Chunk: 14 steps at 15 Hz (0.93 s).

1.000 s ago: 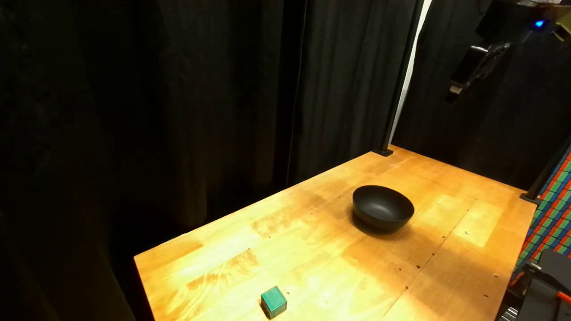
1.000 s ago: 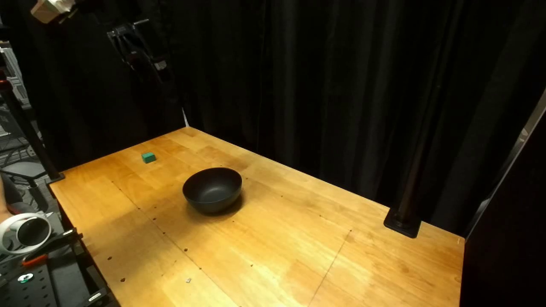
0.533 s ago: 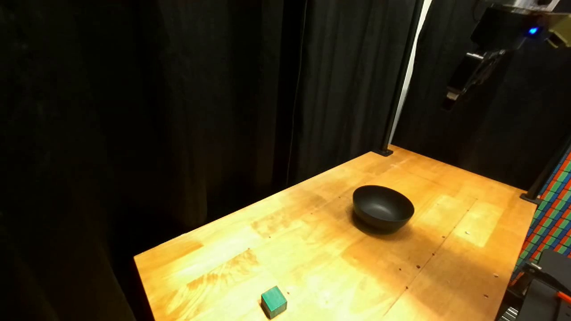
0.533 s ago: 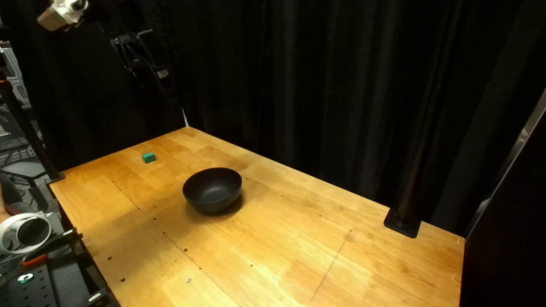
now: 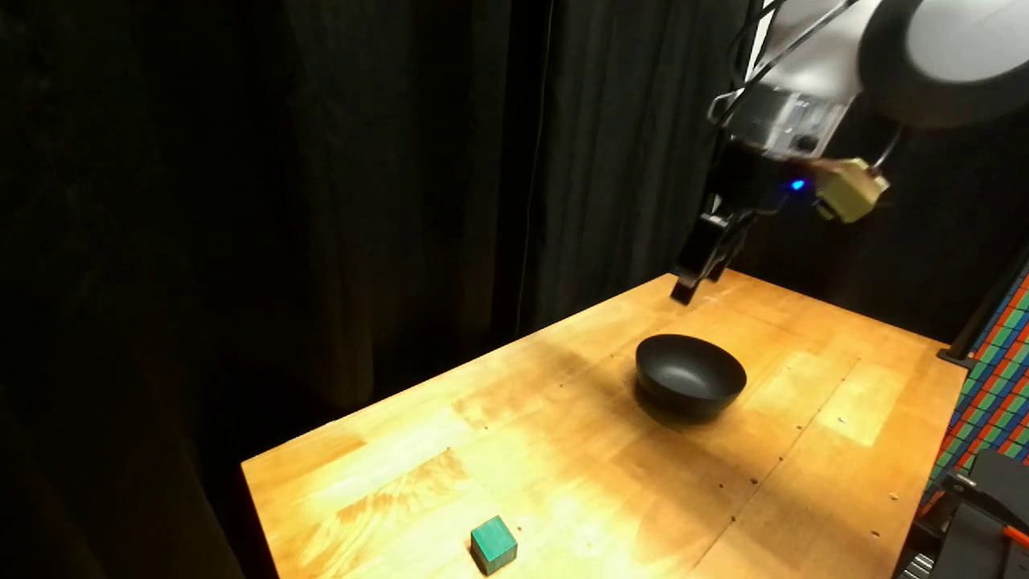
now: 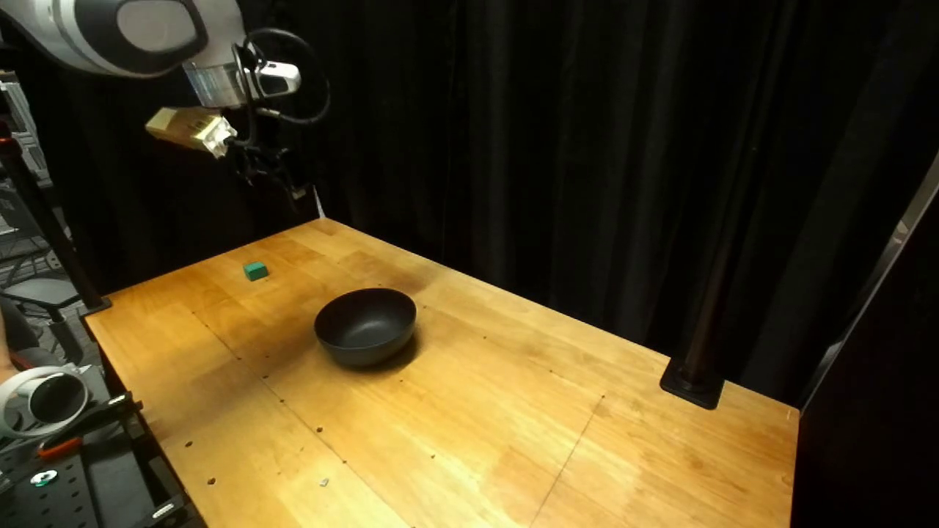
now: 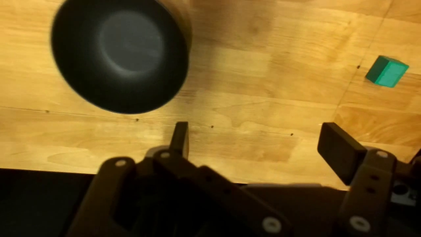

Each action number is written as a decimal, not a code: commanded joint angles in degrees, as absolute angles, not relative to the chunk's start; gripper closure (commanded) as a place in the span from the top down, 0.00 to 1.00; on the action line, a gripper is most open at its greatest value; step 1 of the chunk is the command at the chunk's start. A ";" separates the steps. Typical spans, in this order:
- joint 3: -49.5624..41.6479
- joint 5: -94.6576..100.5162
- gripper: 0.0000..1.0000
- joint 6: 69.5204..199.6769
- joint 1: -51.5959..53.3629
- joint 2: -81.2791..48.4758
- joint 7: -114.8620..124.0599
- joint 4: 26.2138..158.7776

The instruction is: Put the green block in the bowl

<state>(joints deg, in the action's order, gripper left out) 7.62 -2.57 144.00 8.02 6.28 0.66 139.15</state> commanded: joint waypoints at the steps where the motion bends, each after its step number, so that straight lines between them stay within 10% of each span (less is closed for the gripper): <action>1: 9.67 -11.61 1.00 148.99 11.31 -4.57 -3.20 132.73; 14: 23.34 -26.08 1.00 150.28 10.67 -28.38 -13.48 117.69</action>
<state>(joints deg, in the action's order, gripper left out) 21.04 -25.68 150.99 11.37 -23.50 -11.24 122.01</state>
